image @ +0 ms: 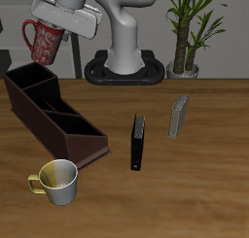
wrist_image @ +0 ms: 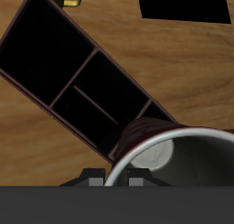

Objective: Place the red mug into the right desk caddy's right compartment

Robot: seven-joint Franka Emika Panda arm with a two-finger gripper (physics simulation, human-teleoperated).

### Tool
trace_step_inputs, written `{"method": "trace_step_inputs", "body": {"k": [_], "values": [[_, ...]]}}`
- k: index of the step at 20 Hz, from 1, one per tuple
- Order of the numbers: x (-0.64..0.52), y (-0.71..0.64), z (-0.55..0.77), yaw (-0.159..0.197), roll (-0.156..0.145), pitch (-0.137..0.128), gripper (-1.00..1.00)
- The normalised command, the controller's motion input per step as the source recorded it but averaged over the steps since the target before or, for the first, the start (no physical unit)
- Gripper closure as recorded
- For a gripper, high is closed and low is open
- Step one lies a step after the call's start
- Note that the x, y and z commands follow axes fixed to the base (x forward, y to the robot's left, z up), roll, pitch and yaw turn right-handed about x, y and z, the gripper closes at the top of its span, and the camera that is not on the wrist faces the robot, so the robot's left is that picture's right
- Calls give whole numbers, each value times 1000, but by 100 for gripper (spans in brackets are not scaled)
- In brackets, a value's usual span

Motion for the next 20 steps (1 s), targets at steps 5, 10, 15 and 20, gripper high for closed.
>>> {"method": "trace_step_inputs", "body": {"k": [5, 10, 15, 20], "values": [[-40, -362, -37, -78, -92, -12, 100], [-130, -154, -83, -3, -66, -20, 100], [-161, -133, -7, -38, -67, -18, 100], [-94, -102, -73, 6, -49, -10, 100]]}}
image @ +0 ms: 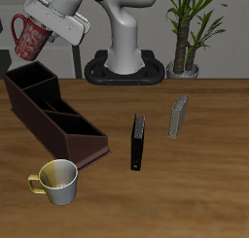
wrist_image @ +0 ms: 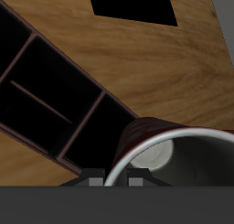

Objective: Place the red mug into the right desk caddy's right compartment

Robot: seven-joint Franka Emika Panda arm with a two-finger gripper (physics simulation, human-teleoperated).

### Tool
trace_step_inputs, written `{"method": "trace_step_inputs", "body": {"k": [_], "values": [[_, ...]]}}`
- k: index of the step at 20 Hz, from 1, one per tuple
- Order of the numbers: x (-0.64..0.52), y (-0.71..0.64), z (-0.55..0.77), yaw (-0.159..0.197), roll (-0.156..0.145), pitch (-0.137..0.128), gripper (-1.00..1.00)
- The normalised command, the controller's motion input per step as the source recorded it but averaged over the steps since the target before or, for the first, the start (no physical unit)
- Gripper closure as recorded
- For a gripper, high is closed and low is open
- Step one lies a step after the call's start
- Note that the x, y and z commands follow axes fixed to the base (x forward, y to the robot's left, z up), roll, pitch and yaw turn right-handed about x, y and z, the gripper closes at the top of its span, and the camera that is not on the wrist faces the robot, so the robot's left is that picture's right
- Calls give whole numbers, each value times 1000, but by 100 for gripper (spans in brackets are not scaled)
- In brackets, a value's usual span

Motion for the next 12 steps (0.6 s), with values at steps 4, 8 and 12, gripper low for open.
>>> {"method": "trace_step_inputs", "body": {"k": [4, 8, 12], "values": [[-66, -160, -86, -12, -46, 7, 100], [55, 1, -81, 31, -23, -12, 100], [9, -218, -344, 12, -59, 25, 100]]}}
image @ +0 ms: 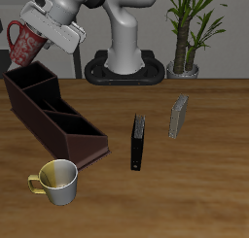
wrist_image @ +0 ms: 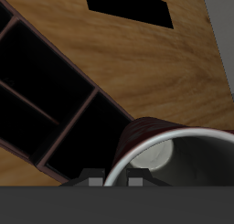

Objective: Place the red mug into the right desk caddy's right compartment

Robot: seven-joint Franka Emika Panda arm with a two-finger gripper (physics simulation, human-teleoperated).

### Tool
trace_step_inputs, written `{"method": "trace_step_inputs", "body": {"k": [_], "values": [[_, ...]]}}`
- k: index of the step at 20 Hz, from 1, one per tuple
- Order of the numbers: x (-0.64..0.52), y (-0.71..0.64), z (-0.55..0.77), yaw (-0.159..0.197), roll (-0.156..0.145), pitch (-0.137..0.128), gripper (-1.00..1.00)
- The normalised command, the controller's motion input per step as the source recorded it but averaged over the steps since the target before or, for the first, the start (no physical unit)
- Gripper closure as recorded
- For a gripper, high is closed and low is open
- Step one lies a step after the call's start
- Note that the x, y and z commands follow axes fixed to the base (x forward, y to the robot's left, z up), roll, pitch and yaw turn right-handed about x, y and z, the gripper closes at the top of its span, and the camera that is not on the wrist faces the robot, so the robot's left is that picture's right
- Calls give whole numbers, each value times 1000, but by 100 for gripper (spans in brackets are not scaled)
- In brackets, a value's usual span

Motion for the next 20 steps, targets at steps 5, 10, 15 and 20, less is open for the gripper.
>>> {"method": "trace_step_inputs", "body": {"k": [5, 10, 15, 20], "values": [[-198, -99, -328, 12, -39, 22, 100], [-276, -294, -374, -31, -58, 34, 100], [-194, -59, -203, -4, -10, -1, 100], [16, -153, -148, -30, -31, 24, 100]]}}
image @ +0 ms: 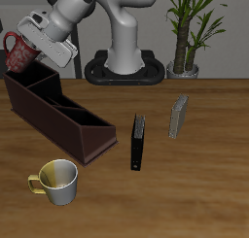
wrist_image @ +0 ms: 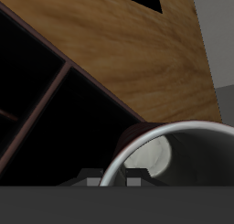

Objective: Place the red mug into the right desk caddy's right compartment

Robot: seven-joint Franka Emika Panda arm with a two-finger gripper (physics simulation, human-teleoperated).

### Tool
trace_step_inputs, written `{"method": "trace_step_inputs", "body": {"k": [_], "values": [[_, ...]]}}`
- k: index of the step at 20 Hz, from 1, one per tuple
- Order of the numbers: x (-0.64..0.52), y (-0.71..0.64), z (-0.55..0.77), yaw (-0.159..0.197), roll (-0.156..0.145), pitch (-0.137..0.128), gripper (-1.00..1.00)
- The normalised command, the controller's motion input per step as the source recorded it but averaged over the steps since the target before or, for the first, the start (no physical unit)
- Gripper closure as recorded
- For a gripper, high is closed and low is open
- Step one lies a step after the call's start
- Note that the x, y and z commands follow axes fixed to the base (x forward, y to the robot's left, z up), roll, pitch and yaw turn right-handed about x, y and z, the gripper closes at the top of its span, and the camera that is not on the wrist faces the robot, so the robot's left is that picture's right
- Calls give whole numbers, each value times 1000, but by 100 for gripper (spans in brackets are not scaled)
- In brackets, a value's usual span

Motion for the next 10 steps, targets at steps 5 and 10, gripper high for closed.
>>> {"method": "trace_step_inputs", "body": {"k": [5, 10], "values": [[84, -2, -72, -13, -7, 12, 100], [117, 302, -151, -9, 61, 21, 100]]}}
